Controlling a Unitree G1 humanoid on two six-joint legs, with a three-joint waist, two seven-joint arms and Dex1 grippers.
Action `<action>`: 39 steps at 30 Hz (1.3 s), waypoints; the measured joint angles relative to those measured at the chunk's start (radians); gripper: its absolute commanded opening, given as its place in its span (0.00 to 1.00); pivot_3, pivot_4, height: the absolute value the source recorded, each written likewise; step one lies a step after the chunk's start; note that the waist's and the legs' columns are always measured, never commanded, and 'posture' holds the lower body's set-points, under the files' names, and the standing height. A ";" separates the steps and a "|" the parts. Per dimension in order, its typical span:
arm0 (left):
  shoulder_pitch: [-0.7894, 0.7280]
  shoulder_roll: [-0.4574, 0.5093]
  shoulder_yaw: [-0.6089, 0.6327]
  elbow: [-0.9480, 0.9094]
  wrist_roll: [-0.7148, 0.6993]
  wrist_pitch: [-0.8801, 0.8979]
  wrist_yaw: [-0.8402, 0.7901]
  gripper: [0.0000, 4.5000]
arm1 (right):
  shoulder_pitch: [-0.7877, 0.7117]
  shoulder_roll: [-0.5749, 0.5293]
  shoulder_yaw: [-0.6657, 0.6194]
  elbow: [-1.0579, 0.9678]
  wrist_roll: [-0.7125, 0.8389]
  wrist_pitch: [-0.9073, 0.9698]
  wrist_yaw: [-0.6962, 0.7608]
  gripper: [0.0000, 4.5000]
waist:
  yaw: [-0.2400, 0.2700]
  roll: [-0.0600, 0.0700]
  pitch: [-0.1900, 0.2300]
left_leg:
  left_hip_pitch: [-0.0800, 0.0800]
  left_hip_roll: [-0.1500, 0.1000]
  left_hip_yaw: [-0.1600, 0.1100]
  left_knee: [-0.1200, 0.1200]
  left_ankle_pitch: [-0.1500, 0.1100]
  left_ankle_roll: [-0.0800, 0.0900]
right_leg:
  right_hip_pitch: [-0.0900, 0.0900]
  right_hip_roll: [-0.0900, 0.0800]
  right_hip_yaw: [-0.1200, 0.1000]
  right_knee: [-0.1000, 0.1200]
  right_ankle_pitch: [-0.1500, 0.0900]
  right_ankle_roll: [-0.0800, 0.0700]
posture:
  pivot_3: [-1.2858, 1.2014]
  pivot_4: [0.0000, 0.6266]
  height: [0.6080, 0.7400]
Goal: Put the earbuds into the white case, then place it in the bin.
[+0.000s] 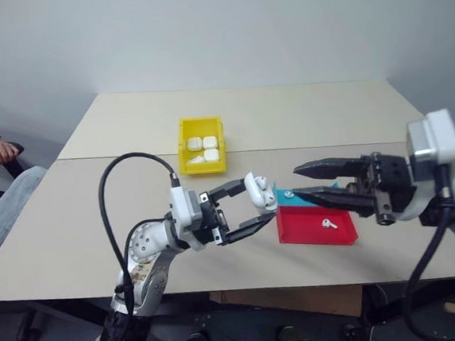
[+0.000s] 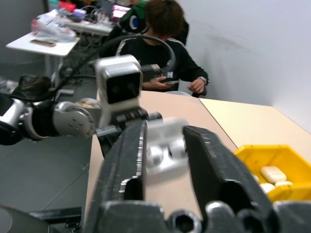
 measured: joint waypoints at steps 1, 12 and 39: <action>-0.008 -0.005 -0.008 0.017 0.011 -0.005 -0.006 0.62 | -0.032 -0.008 0.009 0.007 0.000 0.008 0.000 0.08 | 0.000 0.000 0.000 | 0.000 0.000 0.000 0.001 0.000 0.000 | 0.000 0.000 0.000 0.000 0.000 0.000 | 0.52 0.24 1.00; -0.095 -0.073 -0.072 0.141 0.144 -0.088 0.001 0.62 | -0.210 0.023 0.293 0.057 -0.201 0.030 0.054 0.01 | 0.003 0.000 0.000 | -0.001 0.000 0.001 -0.002 0.000 0.000 | -0.001 -0.001 0.000 0.001 0.000 0.000 | 0.52 0.24 1.00; -0.228 -0.130 0.030 0.303 0.315 -0.129 0.311 0.62 | -0.160 0.062 0.119 0.131 -0.277 -0.039 0.014 0.01 | 0.031 -0.001 0.000 | 0.000 -0.001 0.000 0.005 0.000 0.000 | -0.004 0.000 0.002 0.016 -0.002 0.002 | 0.52 0.24 1.00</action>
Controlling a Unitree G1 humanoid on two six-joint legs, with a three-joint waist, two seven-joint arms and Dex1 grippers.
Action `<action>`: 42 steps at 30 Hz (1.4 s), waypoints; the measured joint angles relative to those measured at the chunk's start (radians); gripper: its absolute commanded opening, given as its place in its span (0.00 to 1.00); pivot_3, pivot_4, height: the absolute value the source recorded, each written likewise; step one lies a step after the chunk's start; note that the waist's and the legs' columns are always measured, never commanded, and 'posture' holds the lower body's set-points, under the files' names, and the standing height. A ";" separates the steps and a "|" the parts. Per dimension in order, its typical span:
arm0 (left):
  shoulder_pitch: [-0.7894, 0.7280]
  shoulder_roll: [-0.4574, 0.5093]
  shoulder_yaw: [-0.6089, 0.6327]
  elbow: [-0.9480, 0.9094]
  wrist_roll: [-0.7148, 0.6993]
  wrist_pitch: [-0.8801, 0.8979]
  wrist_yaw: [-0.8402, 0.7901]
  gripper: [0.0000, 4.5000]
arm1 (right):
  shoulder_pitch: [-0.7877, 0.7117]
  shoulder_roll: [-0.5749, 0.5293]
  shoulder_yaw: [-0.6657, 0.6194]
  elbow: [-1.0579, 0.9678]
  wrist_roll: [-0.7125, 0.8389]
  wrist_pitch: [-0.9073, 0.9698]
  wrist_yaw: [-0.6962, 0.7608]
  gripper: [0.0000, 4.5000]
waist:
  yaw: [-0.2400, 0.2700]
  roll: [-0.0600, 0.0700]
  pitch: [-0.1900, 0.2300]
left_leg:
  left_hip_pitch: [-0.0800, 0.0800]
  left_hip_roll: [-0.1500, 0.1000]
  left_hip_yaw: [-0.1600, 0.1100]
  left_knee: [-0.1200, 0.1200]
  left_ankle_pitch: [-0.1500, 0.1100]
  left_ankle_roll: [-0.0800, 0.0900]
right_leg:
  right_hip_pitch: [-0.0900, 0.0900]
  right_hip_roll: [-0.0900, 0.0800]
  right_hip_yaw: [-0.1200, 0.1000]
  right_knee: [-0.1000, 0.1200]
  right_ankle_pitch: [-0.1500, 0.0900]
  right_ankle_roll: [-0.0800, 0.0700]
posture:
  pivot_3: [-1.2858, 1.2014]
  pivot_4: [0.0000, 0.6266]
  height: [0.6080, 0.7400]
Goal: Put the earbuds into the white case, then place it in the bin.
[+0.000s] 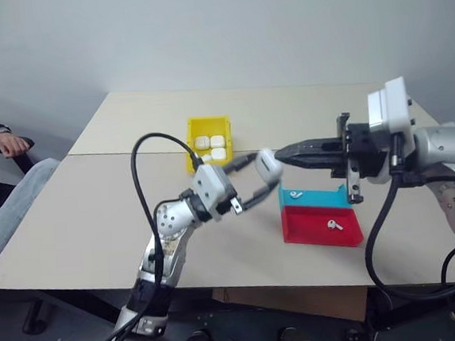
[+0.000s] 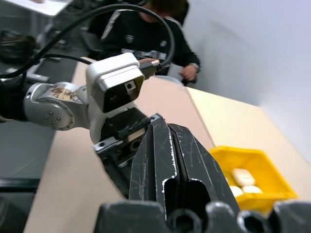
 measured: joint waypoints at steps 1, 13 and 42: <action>-0.042 -0.017 0.013 0.052 0.034 0.008 0.066 0.62 | 0.008 0.003 -0.008 -0.001 0.003 0.001 -0.012 0.01 | 0.000 0.000 0.000 | 0.000 0.000 0.000 0.000 0.000 0.000 | 0.000 0.000 0.000 0.000 0.000 0.000 | 0.52 0.24 1.00; -0.559 -0.082 0.150 0.851 0.223 0.087 0.724 0.62 | 0.128 0.014 -0.030 -0.062 0.007 0.031 -0.121 0.01 | 0.004 -0.003 0.001 | 0.000 -0.001 0.000 -0.008 0.000 0.000 | -0.002 0.000 0.000 0.000 -0.002 0.006 | 0.52 0.24 1.00; -0.056 0.360 0.113 -0.021 -0.212 0.479 -0.242 0.99 | 0.468 -0.203 -0.228 -0.038 -0.089 -0.103 0.116 0.00 | -0.005 -0.005 0.003 | 0.002 0.000 0.000 -0.012 0.002 -0.005 | -0.003 0.001 0.000 0.004 -0.002 0.003 | 0.52 0.24 1.00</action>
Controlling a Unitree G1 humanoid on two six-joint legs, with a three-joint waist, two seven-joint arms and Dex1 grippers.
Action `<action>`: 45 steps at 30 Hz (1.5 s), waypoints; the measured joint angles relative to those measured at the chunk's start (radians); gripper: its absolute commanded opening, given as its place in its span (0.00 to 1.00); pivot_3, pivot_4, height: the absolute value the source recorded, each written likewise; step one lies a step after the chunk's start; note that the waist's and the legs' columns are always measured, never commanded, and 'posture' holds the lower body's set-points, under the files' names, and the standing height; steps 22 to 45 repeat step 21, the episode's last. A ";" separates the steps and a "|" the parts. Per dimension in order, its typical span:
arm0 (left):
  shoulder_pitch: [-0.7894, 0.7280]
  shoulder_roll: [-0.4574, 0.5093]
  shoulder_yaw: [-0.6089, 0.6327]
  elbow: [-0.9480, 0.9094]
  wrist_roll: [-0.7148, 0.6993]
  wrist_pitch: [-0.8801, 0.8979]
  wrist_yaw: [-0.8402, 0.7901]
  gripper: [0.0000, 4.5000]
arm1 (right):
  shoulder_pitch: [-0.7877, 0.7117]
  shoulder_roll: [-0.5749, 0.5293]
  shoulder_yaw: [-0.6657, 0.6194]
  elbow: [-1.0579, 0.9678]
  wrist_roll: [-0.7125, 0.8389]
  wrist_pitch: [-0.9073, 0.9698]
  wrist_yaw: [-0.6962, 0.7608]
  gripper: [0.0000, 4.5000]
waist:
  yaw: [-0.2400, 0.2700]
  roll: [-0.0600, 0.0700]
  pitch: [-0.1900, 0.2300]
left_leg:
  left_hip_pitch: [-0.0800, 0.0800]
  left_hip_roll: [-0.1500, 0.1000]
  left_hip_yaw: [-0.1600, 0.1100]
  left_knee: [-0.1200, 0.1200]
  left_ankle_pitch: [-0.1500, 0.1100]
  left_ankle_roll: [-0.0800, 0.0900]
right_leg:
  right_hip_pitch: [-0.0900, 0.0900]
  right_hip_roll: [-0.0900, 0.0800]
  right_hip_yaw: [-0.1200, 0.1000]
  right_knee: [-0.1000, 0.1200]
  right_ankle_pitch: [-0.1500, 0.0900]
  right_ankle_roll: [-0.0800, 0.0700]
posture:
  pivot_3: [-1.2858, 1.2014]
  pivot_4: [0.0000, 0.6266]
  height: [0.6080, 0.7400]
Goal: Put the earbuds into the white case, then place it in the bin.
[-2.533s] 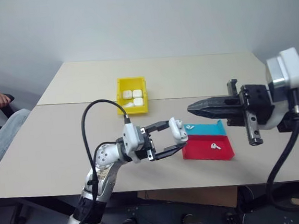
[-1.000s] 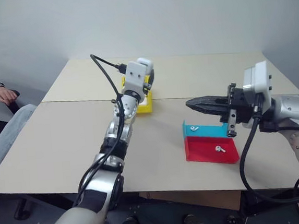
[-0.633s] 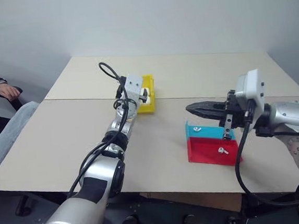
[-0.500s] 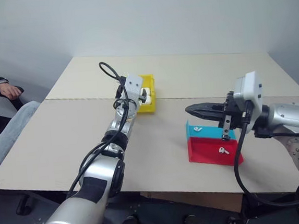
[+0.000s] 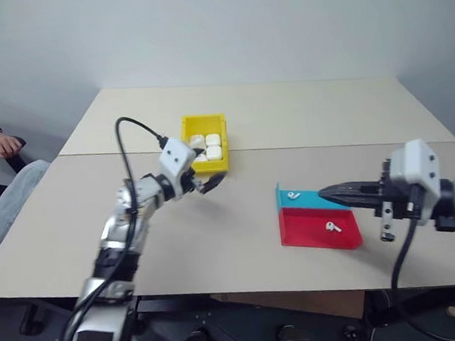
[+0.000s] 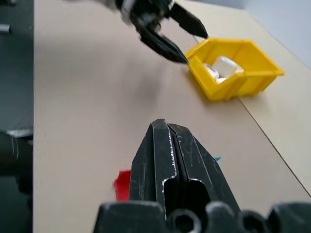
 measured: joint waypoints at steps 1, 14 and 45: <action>0.021 0.033 0.023 -0.045 -0.043 0.020 -0.045 0.99 | 0.006 -0.014 -0.016 0.020 -0.010 -0.018 0.023 0.00 | 0.000 0.000 0.000 | 0.001 0.000 0.000 0.002 0.000 0.000 | 0.001 0.000 0.000 0.000 0.000 -0.001 | 0.52 0.24 1.00; 0.366 0.392 0.215 -0.375 -0.294 0.122 -0.402 0.99 | 0.048 -0.130 -0.130 0.253 -0.090 -0.247 0.294 0.00 | -0.040 0.003 -0.001 | -0.003 0.003 0.002 0.009 -0.003 0.003 | 0.007 -0.003 -0.003 -0.021 0.002 -0.003 | 0.52 0.24 1.00; 0.425 0.427 0.283 -0.469 -0.376 0.203 -0.377 0.99 | 0.047 -0.132 -0.132 0.279 -0.101 -0.280 0.322 0.00 | -0.057 0.003 -0.001 | -0.004 0.003 0.002 0.009 -0.003 0.003 | 0.000 -0.003 -0.003 -0.022 0.002 -0.003 | 0.52 0.24 1.00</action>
